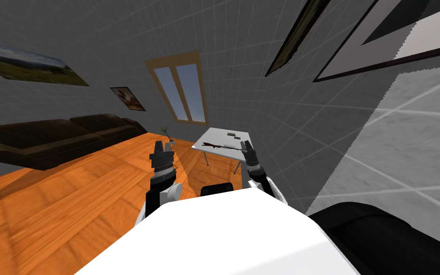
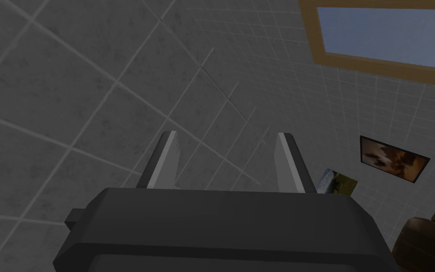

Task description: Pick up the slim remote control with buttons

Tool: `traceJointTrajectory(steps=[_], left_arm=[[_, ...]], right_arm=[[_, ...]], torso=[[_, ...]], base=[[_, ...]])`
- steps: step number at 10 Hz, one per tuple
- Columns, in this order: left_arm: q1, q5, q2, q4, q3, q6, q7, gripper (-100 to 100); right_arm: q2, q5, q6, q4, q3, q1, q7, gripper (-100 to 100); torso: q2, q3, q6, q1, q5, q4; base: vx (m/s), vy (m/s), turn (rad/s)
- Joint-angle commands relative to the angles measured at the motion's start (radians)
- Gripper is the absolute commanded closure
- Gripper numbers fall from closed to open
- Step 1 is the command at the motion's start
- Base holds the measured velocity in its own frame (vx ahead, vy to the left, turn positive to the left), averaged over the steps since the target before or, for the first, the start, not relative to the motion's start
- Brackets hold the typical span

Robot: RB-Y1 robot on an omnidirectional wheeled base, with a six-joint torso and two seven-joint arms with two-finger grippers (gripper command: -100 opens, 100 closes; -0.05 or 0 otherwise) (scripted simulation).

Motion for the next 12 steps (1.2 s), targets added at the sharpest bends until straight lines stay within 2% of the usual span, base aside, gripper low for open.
traceJointTrajectory(steps=[1,2,3,11,12], left_arm=[[0.000,0.000,0.000,0.000,0.000,0.000,0.000,0],[0.000,0.000,0.000,0.000,0.000,0.000,0.000,0],[0.000,0.000,0.000,0.000,0.000,0.000,0.000,0],[0.000,0.000,0.000,0.000,0.000,0.000,0.000,0],[0.000,0.000,0.000,0.000,0.000,0.000,0.000,0]], right_arm=[[-0.047,0.021,-0.012,0.018,0.007,0.027,-0.007,-100],[-0.077,0.041,-0.016,0.037,0.013,0.044,-0.011,-100],[-0.086,0.041,-0.016,0.037,0.013,0.044,-0.011,-100],[-0.086,0.041,-0.016,0.037,0.013,0.044,-0.011,-100],[-0.119,0.044,-0.001,0.033,0.005,0.055,-0.023,-100]], torso=[[0.000,0.000,0.000,0.000,0.000,0.000],[-0.002,-0.001,0.000,0.000,0.000,-0.001],[-0.003,-0.002,0.000,0.002,0.000,-0.001],[-0.002,-0.002,0.000,-0.002,0.000,-0.001],[-0.003,-0.002,0.000,-0.001,0.000,-0.001]], base=[[0.013,0.029,0.081],[0.030,0.067,0.188],[0.017,0.037,0.106],[-0.001,-0.001,-0.003],[0.012,0.026,0.073]])
